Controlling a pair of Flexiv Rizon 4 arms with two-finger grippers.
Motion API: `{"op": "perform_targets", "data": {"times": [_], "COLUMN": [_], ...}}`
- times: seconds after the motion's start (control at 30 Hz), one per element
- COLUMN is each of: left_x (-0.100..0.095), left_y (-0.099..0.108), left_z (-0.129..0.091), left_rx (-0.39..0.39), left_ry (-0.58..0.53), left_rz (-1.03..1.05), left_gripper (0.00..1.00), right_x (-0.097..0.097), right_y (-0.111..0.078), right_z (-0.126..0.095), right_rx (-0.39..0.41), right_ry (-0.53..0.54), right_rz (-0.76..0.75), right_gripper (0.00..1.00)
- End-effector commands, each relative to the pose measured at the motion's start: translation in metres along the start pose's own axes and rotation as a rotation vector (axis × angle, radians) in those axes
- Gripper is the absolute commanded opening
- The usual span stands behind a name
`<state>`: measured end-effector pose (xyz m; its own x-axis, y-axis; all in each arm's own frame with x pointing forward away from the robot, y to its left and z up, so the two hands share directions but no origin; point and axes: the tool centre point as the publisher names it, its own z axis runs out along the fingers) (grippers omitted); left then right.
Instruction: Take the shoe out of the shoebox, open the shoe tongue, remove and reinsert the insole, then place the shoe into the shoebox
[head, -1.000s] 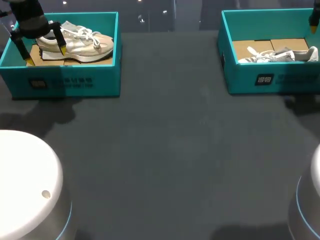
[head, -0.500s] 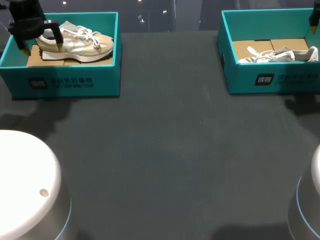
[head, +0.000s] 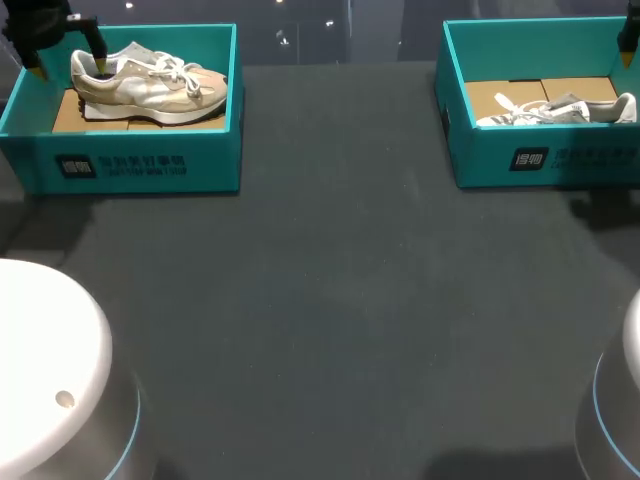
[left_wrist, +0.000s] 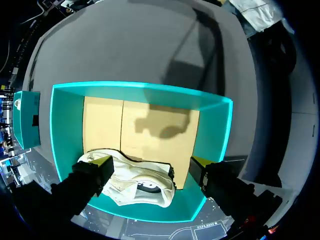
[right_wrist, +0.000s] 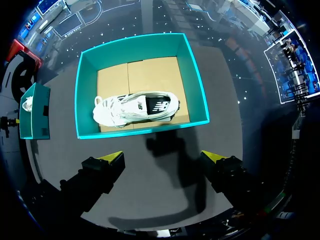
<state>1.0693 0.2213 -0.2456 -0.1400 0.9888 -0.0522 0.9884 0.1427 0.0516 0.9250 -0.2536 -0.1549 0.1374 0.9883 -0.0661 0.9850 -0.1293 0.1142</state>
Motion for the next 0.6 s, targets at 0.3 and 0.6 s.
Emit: {"op": "perform_targets", "data": {"times": [0.3,0.6], "left_x": [-0.002,0.007], "left_y": [0.056,0.081], "left_z": [0.009,0.030], "left_rx": [0.091,0.021], "left_ry": [-0.002,0.032], "left_rz": [0.036,0.038], "left_gripper": [1.00,1.00], "right_x": [0.000,0.000], "right_y": [-0.001,-0.001], "right_z": [0.000,0.000], "right_rx": [-0.001,-0.001], "right_ry": [0.000,0.000], "right_rz": [0.001,0.001], "right_gripper": [1.00,1.00]}}
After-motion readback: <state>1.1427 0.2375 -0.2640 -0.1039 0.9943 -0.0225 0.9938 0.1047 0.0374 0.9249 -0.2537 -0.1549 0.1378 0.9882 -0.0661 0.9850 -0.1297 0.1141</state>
